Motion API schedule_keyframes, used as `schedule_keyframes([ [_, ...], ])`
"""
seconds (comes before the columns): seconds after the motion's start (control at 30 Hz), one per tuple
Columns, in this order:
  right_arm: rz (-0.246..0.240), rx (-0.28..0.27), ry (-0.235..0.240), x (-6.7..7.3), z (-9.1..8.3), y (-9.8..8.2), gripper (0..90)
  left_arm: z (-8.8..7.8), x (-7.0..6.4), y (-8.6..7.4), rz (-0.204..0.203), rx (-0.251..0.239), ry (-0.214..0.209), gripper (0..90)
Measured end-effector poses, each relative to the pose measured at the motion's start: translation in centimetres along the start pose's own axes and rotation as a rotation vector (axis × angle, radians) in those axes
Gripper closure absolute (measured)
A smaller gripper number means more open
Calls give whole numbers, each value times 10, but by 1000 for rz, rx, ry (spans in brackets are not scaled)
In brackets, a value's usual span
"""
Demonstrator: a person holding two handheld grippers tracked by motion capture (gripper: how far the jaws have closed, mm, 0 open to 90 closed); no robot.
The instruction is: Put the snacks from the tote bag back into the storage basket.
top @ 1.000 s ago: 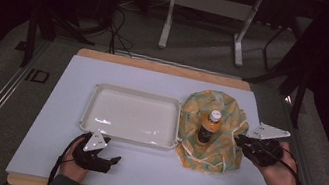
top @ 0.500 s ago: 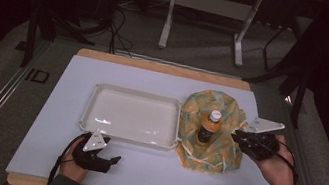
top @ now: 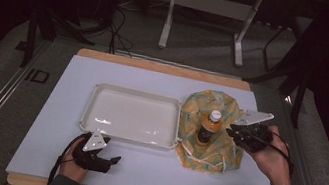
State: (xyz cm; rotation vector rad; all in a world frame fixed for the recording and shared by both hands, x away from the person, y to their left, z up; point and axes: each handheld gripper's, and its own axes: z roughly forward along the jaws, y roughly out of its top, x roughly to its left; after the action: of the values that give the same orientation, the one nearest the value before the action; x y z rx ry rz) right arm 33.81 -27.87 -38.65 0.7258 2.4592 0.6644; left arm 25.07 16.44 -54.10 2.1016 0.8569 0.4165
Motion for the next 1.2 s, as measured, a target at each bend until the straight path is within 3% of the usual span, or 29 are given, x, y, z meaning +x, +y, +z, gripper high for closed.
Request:
schedule_keyframes([
  [0.87, -25, 19, 16, -4, 8, 21, 611, 0, 0, 0, -1, 1, -2, 235],
  [1.2, -43, 51, 32, -4, 12, 29, 556, 0, 0, 0, 0, 2, -3, 235],
])
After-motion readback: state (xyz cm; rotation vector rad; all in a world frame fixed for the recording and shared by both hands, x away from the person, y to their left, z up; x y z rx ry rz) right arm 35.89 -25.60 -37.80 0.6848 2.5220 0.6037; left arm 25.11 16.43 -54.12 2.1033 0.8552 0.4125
